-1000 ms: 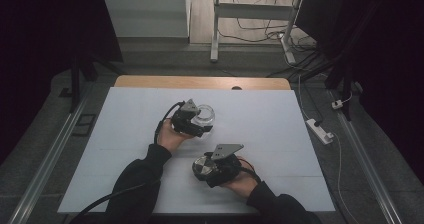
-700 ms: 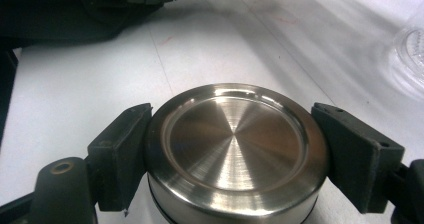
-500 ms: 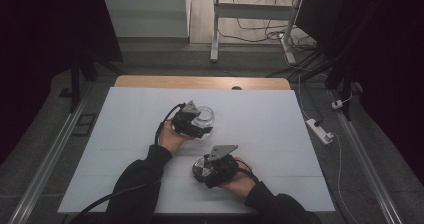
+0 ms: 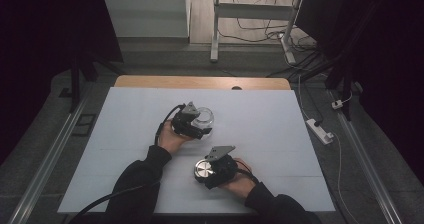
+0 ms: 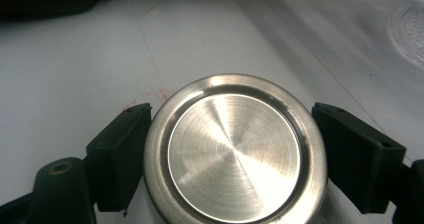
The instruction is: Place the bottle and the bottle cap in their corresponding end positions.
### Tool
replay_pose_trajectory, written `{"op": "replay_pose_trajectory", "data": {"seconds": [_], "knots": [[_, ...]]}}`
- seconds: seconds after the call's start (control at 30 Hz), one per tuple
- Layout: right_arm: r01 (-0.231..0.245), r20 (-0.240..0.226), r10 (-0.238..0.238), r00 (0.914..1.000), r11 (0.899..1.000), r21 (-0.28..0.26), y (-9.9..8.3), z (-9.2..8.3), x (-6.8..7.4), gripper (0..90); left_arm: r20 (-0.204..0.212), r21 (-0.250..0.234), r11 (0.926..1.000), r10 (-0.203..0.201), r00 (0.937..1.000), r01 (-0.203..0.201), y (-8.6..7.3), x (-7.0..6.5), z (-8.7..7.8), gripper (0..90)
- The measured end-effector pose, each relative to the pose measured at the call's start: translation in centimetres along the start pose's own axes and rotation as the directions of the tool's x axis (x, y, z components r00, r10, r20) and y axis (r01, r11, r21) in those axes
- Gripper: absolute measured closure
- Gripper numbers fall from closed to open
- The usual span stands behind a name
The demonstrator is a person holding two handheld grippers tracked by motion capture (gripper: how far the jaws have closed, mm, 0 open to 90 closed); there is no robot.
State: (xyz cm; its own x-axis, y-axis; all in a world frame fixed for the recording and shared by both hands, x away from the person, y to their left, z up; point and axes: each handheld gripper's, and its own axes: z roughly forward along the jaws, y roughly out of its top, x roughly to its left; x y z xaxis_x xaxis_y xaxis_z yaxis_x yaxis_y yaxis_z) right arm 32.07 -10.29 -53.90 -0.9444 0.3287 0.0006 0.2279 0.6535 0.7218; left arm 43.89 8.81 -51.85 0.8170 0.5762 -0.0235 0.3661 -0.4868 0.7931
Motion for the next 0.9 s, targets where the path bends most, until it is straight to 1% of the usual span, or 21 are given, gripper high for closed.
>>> {"op": "replay_pose_trajectory", "data": {"seconds": [0.13,0.33,0.47,0.53,0.6,0.63,0.73,0.8,0.9], "knots": [[0.004,0.004,-0.004,1.0,1.0,0.0,0.0,0.0,0.1,18.7,0.0,-0.002,1.0,-0.006,1.0,0.006,0.0,0.0,0.0,15.4],[-0.006,0.007,0.006,1.0,1.0,-0.009,0.0,-0.1,0.1,17.6,0.005,0.02,0.9997,-0.01,0.9999,0.01,0.0,0.0,-0.2,14.1],[-0.012,0.008,0.012,0.9999,1.0,-0.02,0.1,-0.3,0.0,16.4,0.024,0.019,0.9996,-0.023,0.9995,0.023,0.0,0.1,-0.5,11.5],[-0.015,0.01,0.015,0.9998,1.0,-0.022,0.2,-0.3,0.0,15.8,0.01,0.027,0.9995,-0.019,0.9998,0.018,-0.1,0.1,-0.6,10.2],[-0.02,0.007,0.021,0.9998,0.999,-0.024,0.2,-0.4,0.0,14.9,0.013,0.031,0.9993,-0.021,0.9997,0.021,-0.2,0.1,-0.7,8.8],[-0.026,0.005,0.026,0.9997,0.999,-0.025,0.2,-0.4,0.0,14.6,0.018,0.026,0.9993,-0.029,0.9994,0.028,-0.3,0.1,-0.8,7.8],[-0.023,0.003,0.023,0.9997,0.999,-0.027,0.3,-0.4,0.2,13.3,0.025,0.018,0.9991,-0.038,0.999,0.038,-0.5,0.1,-1.0,5.3],[-0.02,0.005,0.02,0.9998,0.999,-0.032,0.4,-0.5,0.3,13.1,0.031,0.02,0.999,-0.039,0.9988,0.039,-0.6,0.0,-1.3,3.9],[-0.014,0.007,0.015,0.9999,0.999,-0.041,0.5,-0.7,0.3,12.3,0.028,0.034,0.9989,-0.034,0.999,0.033,-0.7,-0.2,-1.7,2.6]]}}
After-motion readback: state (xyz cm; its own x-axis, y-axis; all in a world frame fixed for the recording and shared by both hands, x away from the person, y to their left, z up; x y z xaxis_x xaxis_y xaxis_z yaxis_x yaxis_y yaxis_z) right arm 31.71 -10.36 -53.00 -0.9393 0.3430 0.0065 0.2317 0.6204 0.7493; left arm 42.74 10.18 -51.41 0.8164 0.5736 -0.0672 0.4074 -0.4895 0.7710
